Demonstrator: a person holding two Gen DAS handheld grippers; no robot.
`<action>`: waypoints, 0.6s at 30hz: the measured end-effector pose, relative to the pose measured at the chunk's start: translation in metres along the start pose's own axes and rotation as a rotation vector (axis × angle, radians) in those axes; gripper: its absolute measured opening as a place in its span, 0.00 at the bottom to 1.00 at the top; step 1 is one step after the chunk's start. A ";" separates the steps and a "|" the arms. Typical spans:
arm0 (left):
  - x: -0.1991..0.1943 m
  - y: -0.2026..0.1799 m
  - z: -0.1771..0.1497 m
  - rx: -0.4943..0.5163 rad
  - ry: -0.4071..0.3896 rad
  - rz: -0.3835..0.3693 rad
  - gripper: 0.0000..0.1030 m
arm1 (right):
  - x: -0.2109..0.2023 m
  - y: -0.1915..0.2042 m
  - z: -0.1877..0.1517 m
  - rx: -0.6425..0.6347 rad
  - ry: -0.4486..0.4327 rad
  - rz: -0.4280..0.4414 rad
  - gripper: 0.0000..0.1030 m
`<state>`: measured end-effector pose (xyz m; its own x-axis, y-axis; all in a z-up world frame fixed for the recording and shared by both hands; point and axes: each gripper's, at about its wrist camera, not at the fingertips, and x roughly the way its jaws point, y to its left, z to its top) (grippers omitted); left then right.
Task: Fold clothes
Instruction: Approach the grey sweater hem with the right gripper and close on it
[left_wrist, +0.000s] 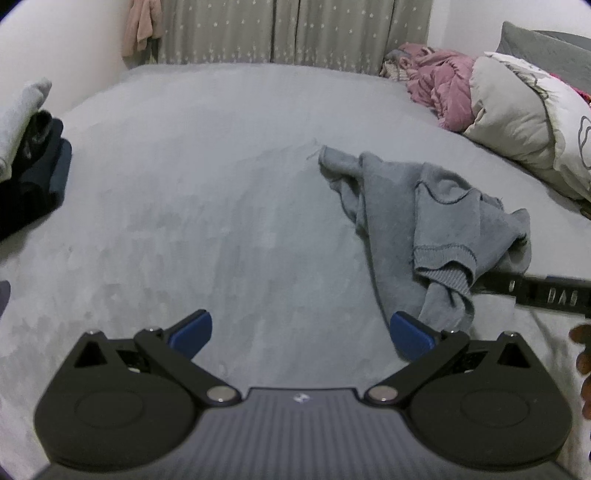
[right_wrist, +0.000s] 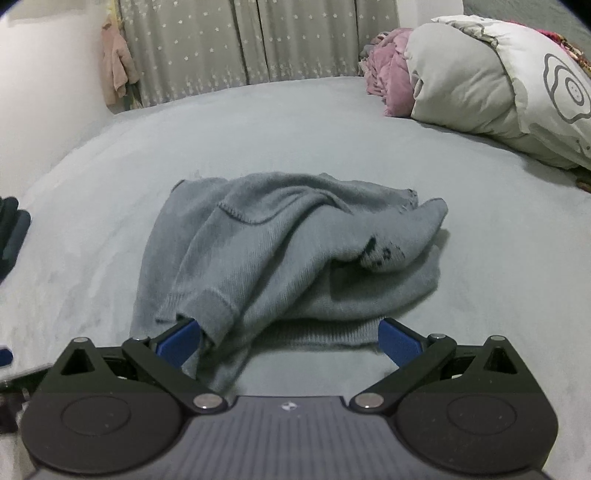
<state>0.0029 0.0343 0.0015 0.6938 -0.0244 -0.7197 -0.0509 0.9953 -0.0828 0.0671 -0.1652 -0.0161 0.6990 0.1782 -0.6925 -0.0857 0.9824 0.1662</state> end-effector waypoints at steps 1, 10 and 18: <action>0.001 0.000 0.000 0.000 0.005 0.001 1.00 | 0.001 0.003 0.001 0.000 0.001 0.010 0.99; 0.006 0.007 0.000 -0.005 0.041 0.008 1.00 | 0.010 0.032 0.006 -0.054 -0.027 0.037 0.80; 0.006 0.014 0.003 -0.033 0.071 -0.001 1.00 | 0.024 0.051 0.007 -0.154 -0.031 0.033 0.70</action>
<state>0.0086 0.0484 -0.0017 0.6415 -0.0333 -0.7664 -0.0743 0.9917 -0.1052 0.0845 -0.1110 -0.0196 0.7156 0.2106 -0.6660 -0.2148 0.9736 0.0770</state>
